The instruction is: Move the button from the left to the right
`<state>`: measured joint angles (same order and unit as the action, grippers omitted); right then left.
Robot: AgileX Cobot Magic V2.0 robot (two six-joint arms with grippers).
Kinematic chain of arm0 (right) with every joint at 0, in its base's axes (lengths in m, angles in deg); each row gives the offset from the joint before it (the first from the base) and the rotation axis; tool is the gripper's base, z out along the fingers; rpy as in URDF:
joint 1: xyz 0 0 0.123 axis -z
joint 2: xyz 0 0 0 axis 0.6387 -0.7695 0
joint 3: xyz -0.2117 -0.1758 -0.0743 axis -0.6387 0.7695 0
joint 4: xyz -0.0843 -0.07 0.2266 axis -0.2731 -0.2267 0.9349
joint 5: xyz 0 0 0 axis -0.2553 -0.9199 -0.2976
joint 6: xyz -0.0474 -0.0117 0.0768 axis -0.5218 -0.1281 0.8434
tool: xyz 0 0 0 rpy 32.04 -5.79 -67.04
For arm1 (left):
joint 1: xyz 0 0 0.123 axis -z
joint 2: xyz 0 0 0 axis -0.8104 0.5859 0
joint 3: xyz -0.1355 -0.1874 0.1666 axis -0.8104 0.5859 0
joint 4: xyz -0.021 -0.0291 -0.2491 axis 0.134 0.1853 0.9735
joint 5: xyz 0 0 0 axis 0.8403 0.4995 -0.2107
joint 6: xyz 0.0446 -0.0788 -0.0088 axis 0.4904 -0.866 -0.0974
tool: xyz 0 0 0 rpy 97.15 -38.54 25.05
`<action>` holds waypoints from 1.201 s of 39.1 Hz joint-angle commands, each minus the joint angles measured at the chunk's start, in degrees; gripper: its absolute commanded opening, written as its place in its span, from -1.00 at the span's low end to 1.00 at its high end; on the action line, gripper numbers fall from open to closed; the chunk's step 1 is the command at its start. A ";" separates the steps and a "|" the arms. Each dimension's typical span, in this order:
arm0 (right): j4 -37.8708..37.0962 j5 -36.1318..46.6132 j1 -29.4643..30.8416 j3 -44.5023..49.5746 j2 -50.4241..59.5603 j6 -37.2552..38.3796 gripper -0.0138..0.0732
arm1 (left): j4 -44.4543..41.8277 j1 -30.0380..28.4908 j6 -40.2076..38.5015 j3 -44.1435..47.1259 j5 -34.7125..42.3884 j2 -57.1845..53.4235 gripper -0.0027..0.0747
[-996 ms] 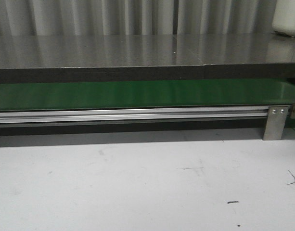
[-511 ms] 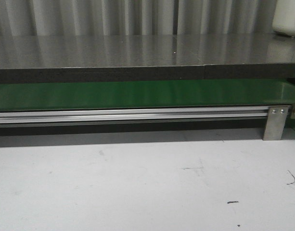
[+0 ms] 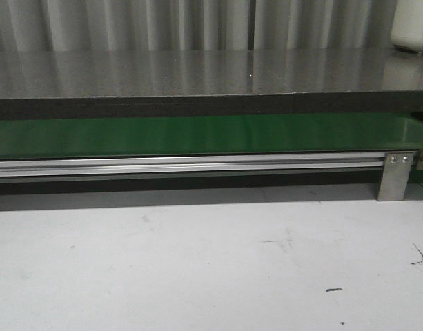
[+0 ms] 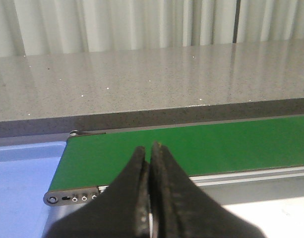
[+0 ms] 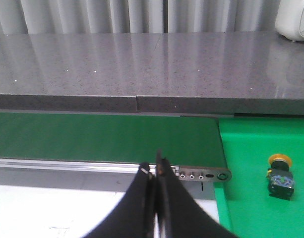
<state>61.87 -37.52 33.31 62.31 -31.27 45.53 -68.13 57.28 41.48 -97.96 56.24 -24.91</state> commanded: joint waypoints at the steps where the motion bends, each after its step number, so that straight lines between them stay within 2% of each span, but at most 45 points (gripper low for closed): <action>1: -0.22 4.18 0.00 -1.41 -0.55 -0.66 -0.84 | 0.50 0.49 -0.44 -1.54 4.83 0.78 -0.99; 35: -0.22 4.18 0.00 -1.41 -0.55 -0.66 -0.84 | 0.50 0.49 -0.44 -1.54 4.83 0.78 -0.99; 47: -0.22 4.18 0.05 -1.41 -0.61 -0.66 -0.84 | 0.50 0.38 -0.44 9.82 12.26 -4.23 -0.99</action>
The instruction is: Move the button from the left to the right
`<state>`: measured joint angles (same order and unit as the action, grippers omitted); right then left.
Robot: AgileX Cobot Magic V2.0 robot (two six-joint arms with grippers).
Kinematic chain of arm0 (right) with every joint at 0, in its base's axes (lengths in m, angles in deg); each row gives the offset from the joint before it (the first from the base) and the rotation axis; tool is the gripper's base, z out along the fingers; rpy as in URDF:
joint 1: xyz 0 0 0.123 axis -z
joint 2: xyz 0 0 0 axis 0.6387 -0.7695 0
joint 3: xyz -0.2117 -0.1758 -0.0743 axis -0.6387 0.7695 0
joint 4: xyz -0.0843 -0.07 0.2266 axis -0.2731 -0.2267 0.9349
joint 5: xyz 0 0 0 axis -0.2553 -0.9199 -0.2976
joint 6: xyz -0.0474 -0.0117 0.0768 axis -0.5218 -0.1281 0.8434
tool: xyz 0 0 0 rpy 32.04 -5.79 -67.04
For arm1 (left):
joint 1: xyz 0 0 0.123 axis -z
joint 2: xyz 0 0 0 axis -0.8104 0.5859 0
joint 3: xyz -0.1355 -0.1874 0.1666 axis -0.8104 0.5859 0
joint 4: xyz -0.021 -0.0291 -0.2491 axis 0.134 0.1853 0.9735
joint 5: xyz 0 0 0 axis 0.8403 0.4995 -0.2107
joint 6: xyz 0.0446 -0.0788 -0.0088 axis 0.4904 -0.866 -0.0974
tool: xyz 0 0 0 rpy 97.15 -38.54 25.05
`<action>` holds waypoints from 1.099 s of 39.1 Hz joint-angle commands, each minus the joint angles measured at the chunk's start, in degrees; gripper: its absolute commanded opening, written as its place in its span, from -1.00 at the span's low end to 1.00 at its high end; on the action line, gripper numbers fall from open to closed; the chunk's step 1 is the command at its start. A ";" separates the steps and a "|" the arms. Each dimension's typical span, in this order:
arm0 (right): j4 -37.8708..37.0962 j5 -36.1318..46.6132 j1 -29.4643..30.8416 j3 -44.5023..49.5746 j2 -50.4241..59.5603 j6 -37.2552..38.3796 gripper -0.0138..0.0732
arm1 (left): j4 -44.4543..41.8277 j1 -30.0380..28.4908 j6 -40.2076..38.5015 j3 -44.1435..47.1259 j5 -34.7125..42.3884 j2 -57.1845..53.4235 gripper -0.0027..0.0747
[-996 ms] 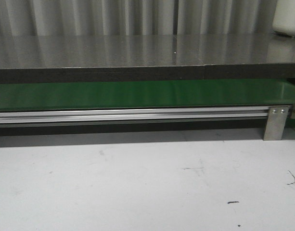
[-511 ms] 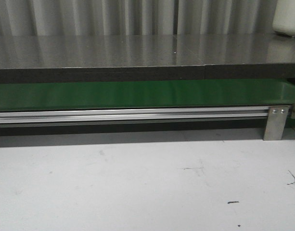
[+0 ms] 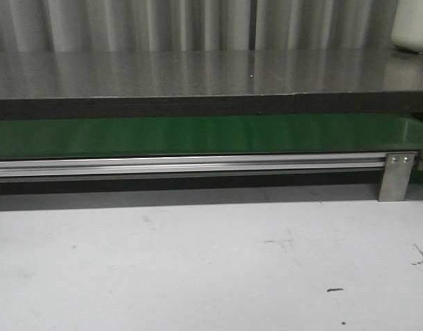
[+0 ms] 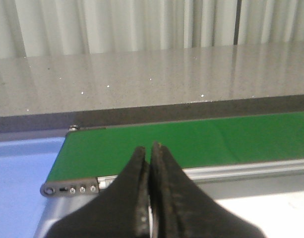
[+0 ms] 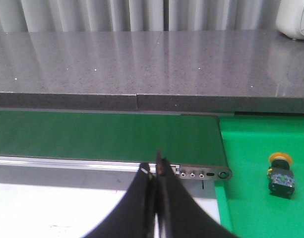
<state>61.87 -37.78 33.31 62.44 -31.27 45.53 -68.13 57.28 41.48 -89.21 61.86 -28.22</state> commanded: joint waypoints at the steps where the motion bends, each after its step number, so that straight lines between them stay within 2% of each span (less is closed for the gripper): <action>1: -0.22 4.44 0.05 -1.54 -0.61 -0.66 -0.84 | 0.50 0.38 -0.44 2.17 7.24 -1.03 -0.99; 10: -0.22 4.44 0.05 -1.35 -0.61 -0.66 -0.84 | 0.50 0.38 -0.44 11.32 18.41 -1.17 -0.99; 12: -0.22 4.39 0.05 -1.22 -0.61 -0.66 -0.84 | 0.50 0.38 -0.44 11.00 16.22 -1.17 -0.99; 43: -0.22 4.43 0.05 -1.09 -0.61 -0.66 -0.84 | 0.50 0.38 -0.44 11.10 15.96 -1.06 -0.99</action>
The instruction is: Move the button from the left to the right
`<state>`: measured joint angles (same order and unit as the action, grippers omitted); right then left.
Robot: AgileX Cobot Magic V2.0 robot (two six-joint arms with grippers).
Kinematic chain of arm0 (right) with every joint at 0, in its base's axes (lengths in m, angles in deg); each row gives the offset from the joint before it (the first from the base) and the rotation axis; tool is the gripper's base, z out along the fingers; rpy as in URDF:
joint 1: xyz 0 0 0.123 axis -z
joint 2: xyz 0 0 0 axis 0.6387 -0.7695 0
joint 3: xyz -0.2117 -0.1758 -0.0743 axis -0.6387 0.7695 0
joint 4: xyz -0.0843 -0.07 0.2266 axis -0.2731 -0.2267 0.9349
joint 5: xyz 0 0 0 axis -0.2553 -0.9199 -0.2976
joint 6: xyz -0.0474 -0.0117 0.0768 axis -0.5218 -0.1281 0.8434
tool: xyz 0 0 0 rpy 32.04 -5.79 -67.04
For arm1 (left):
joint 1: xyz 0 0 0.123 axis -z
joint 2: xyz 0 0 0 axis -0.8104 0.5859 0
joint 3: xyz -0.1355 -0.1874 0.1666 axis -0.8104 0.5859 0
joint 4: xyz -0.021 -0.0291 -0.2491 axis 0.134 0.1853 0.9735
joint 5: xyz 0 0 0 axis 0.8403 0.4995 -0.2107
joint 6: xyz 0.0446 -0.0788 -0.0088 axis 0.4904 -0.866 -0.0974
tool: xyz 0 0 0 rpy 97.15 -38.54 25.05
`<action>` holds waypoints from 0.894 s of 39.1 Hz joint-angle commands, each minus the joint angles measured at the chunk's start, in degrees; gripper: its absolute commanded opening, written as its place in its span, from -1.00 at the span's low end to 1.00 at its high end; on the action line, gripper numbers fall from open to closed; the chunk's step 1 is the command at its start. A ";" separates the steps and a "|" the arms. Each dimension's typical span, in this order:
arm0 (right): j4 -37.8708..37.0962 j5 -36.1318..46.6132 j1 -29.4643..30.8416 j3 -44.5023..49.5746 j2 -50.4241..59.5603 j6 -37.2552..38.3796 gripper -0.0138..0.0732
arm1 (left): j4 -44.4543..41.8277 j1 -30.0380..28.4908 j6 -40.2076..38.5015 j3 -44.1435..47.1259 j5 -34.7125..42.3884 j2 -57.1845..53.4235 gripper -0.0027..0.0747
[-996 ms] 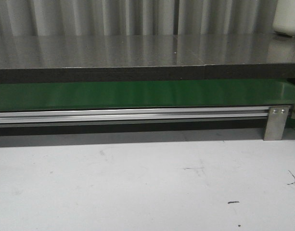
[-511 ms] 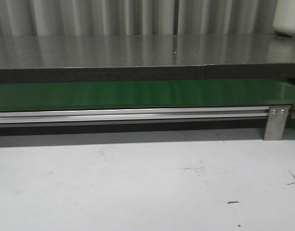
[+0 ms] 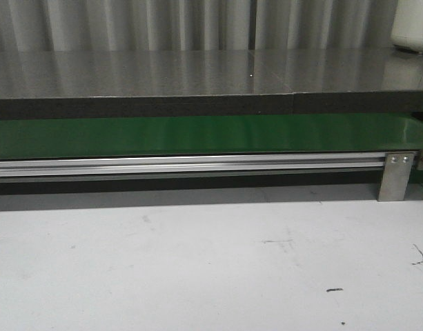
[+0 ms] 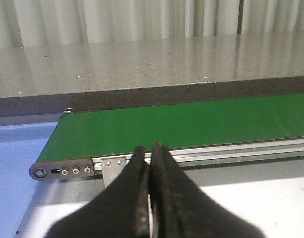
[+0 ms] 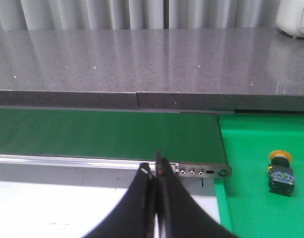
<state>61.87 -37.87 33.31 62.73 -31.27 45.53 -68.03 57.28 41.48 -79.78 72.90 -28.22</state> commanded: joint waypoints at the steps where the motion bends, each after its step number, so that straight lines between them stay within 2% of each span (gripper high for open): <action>1: -0.22 4.52 0.05 -1.38 -0.61 -0.66 -0.84 | 0.40 0.38 -0.44 1.67 4.92 -1.06 -0.99; 9: -0.78 6.07 0.05 0.22 -0.25 -0.66 -0.84 | 0.40 0.38 -0.44 1.67 4.92 -1.06 -0.99; 25: -2.05 15.29 0.00 21.44 9.89 -0.66 -0.84 | 0.40 0.38 -0.44 1.67 4.92 -1.06 -0.99; 27: -2.05 12.82 0.00 21.26 10.02 -0.70 -0.84 | 0.40 0.38 -0.44 1.67 4.92 -1.06 -0.99; 35: -2.18 12.78 0.00 21.26 9.97 -0.70 -0.84 | 0.40 0.38 -0.44 1.67 4.92 -1.06 -0.99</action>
